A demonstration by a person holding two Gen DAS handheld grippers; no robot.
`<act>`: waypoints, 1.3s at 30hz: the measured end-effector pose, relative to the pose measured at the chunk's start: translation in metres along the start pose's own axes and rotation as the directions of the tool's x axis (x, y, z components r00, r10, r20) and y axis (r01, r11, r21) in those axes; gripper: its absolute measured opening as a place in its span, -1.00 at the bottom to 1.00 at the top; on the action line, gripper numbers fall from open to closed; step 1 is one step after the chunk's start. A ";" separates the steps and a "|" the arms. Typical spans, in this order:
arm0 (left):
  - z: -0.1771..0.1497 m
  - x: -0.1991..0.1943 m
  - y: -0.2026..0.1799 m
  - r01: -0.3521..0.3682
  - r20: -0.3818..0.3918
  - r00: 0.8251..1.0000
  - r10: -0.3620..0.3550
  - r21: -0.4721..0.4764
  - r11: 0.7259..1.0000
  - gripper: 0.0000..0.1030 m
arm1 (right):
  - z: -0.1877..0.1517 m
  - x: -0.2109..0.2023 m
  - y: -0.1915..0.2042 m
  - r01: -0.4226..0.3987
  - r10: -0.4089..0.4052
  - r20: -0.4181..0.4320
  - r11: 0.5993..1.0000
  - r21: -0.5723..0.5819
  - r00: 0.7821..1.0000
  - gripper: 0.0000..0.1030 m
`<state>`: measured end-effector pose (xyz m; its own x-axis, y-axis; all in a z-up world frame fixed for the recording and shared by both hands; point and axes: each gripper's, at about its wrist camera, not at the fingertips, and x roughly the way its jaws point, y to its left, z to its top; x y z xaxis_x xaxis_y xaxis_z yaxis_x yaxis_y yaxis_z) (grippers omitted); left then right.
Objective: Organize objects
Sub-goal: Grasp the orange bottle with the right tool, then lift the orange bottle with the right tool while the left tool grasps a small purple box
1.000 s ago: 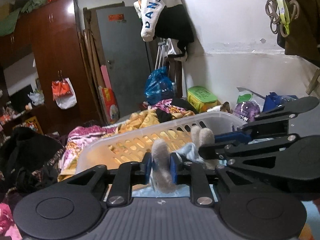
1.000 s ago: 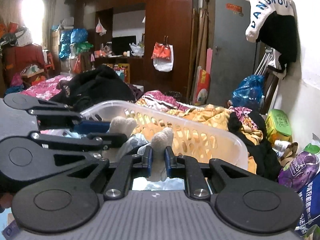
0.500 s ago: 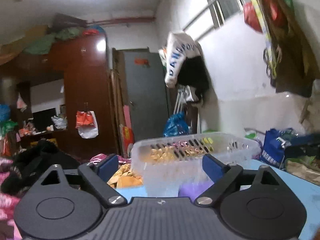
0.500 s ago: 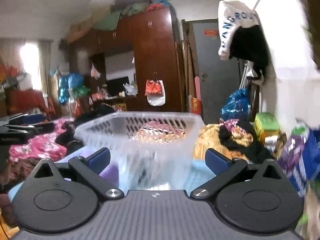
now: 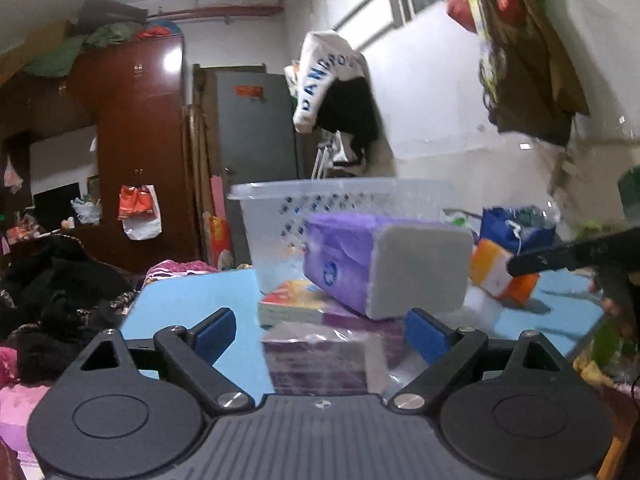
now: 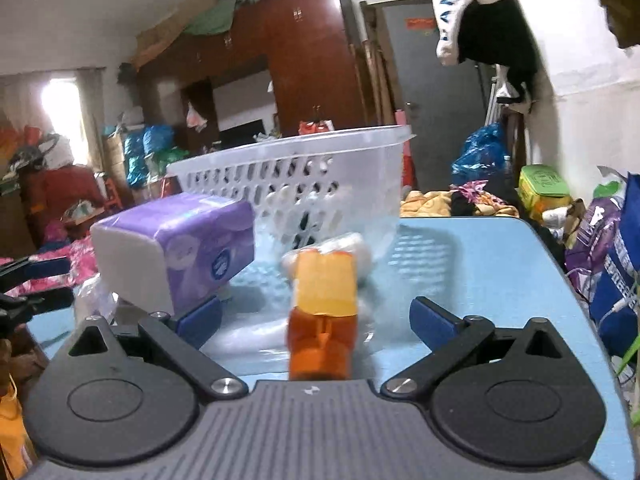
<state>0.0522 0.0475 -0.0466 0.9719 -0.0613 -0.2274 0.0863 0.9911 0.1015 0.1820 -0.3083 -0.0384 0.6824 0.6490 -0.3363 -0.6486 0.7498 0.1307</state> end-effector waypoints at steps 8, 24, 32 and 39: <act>-0.016 0.003 0.008 0.000 -0.006 1.000 -0.001 -0.003 1.000 0.82 | -0.015 0.006 0.002 -0.014 0.013 -0.039 1.000 -0.008 0.999 0.29; -0.026 0.010 0.011 0.063 -0.028 0.998 -0.063 -0.010 0.998 0.52 | -0.019 0.009 0.005 0.008 -0.009 -0.048 0.999 -0.031 0.999 -0.13; -0.027 0.008 0.016 0.072 -0.004 0.997 -0.072 -0.040 0.997 0.49 | -0.023 0.006 0.010 0.028 -0.028 -0.007 0.998 -0.056 1.000 -0.15; -0.021 -0.001 0.020 0.056 0.044 0.998 -0.055 -0.045 0.997 0.49 | -0.016 -0.011 0.012 0.045 -0.041 0.066 0.997 -0.066 0.997 -0.15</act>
<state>0.0482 0.0695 -0.0647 0.9743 -0.1204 -0.1902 0.1312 0.9903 0.0453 0.1607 -0.3084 -0.0478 0.7289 0.6251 -0.2792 -0.6382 0.7680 0.0534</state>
